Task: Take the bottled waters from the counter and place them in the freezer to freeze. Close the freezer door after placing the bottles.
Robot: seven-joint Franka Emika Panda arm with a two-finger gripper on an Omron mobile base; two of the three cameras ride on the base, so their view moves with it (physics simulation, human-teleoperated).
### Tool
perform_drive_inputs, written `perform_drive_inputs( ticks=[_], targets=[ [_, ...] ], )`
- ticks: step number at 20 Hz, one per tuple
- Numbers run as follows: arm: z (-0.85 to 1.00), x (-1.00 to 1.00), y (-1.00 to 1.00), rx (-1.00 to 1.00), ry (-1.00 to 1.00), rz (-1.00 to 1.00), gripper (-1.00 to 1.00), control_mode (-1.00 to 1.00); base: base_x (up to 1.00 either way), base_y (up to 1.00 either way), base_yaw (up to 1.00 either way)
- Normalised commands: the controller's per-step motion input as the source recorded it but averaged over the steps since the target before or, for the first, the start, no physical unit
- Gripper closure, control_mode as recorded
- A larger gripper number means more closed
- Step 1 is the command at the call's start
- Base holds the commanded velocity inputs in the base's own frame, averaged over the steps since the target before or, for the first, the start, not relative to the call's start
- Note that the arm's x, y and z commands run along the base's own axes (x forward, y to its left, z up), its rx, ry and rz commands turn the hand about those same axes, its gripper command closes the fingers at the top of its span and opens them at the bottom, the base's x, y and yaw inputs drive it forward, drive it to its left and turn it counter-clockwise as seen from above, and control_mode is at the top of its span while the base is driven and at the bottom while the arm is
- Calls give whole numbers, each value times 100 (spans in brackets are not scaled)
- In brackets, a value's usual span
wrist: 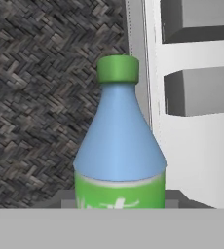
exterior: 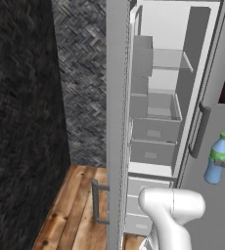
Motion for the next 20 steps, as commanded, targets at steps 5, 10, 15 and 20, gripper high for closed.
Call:
perform_drive_inputs(
  ticks=[5,10,15,20],
  targets=[
    [0,0,4,0,0,-5,100,-100,0,0,0],
    [0,25,48,-2,0,-31,100,-100,0,0,0],
    [0,65,21,0,0,-64,100,-100,0,0,0],
    [-12,57,23,0,-2,-72,100,-100,0,0,0]
  ],
)
